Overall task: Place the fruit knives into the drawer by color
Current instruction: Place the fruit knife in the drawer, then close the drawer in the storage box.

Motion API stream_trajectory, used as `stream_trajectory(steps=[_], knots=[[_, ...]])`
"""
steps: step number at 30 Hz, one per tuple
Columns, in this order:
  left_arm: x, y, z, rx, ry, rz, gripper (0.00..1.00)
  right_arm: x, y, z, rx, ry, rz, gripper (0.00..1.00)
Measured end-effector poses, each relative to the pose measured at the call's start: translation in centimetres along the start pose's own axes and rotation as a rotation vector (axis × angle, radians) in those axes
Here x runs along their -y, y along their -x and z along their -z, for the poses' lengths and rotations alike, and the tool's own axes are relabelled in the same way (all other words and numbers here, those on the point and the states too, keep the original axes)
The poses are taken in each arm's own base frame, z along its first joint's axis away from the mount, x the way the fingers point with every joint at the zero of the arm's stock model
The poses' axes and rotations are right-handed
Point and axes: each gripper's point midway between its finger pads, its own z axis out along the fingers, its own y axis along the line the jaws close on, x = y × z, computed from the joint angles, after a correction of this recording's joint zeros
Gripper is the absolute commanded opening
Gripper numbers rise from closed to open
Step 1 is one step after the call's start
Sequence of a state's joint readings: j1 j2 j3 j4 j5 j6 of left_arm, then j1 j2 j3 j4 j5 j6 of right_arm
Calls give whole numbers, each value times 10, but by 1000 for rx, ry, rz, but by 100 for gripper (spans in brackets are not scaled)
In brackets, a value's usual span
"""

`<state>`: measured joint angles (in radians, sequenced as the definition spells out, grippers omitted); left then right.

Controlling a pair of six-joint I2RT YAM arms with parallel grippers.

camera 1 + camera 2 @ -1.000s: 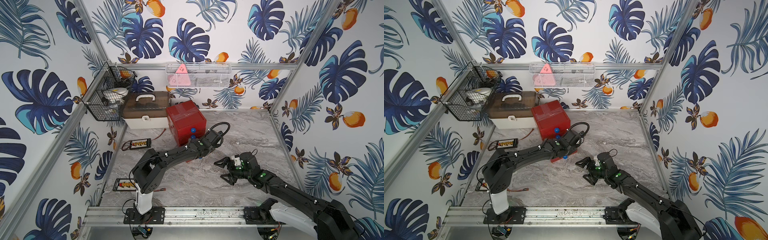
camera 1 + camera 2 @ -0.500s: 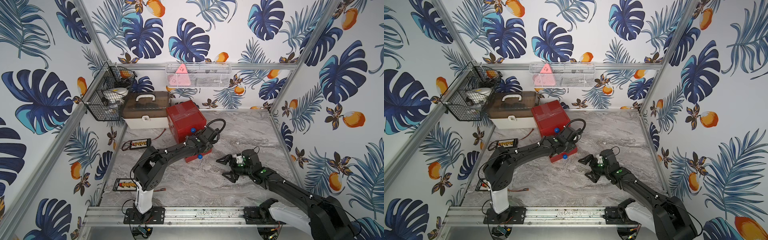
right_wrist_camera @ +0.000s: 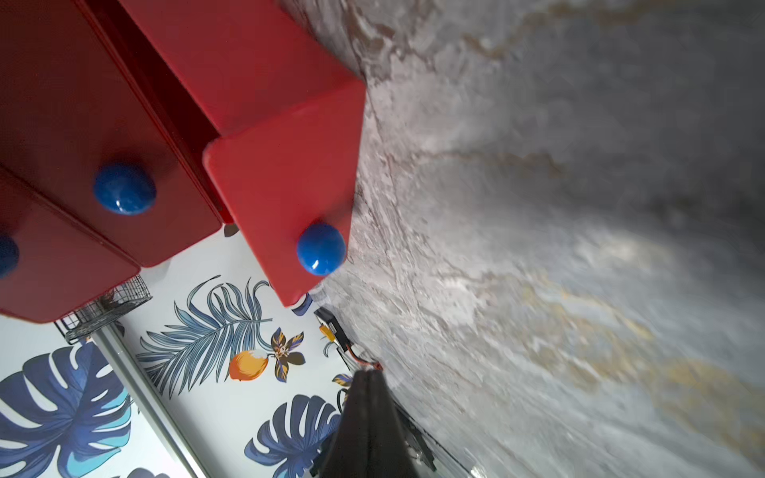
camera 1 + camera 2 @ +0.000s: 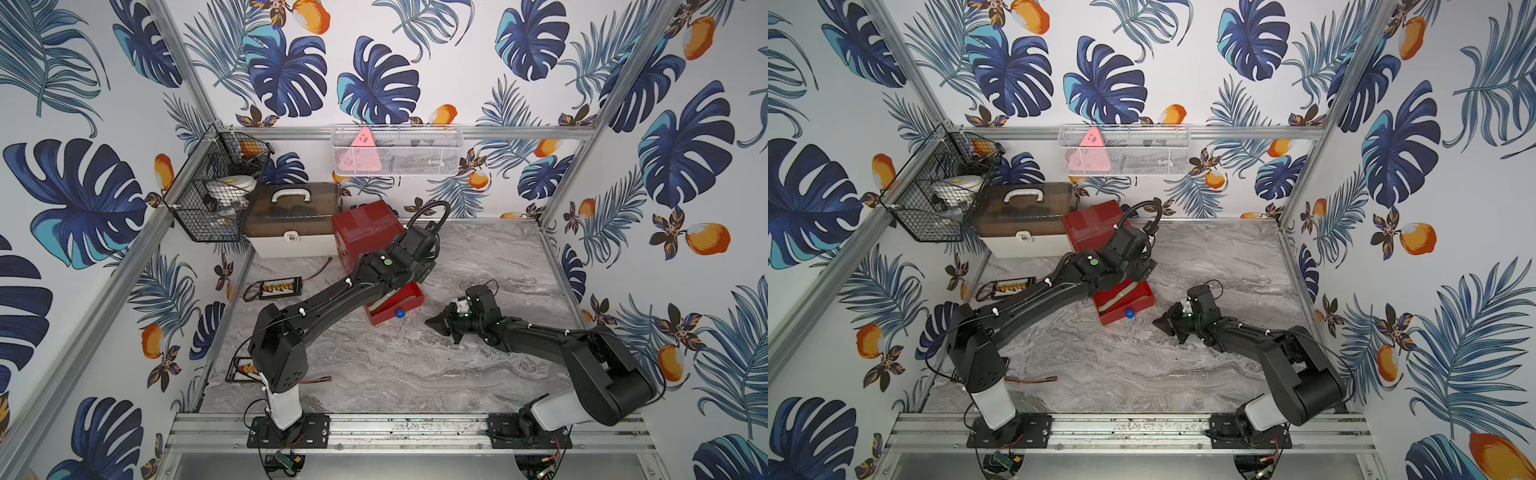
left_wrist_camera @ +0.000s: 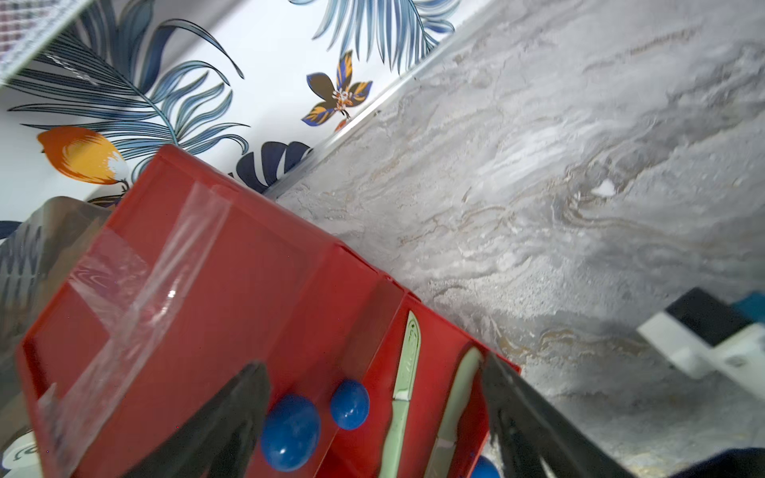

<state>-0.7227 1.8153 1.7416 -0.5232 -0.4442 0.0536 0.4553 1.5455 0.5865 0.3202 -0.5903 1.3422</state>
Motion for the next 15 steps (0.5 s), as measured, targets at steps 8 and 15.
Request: stream_trajectory(steps=[8, 15], knots=[[-111, 22, -41, -13, 132, 340, 0, 0, 23, -39, -14, 19, 4, 0], [-144, -35, -83, -143, 152, 468, 0, -7, 42, -71, -17, 82, -7, 0]])
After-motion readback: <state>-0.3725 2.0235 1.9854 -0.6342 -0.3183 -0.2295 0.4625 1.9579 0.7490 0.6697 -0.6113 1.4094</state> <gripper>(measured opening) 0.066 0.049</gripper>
